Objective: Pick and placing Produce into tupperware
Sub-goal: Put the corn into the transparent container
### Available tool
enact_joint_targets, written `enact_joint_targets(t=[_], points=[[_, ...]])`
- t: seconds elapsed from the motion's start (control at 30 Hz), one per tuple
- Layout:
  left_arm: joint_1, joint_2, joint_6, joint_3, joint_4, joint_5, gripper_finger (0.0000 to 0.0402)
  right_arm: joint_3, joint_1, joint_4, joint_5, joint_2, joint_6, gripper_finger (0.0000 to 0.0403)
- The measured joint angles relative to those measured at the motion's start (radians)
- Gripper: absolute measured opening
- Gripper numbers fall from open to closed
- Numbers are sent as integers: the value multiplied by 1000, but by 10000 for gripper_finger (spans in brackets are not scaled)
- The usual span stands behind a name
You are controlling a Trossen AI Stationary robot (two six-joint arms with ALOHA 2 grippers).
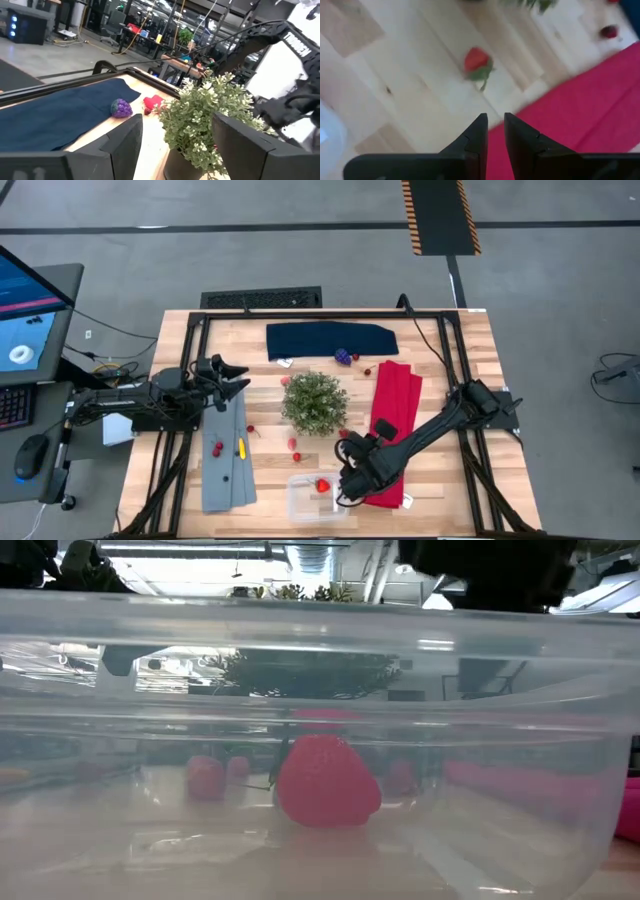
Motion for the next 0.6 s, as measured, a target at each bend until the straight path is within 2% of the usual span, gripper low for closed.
enact_joint_targets(t=[0.13,0.23,0.47,0.6], points=[[0,0,0,0,0,23,229,-74,12,-10,0,-21,40,85],[0,0,0,0,1,48,229,-138,33,71,8,-84,-5,85],[-8,0,82,0,5,100,229,-331,122,477,40,-323,-241,85],[-43,0,128,0,32,142,229,-468,189,697,142,-470,-317,85]])
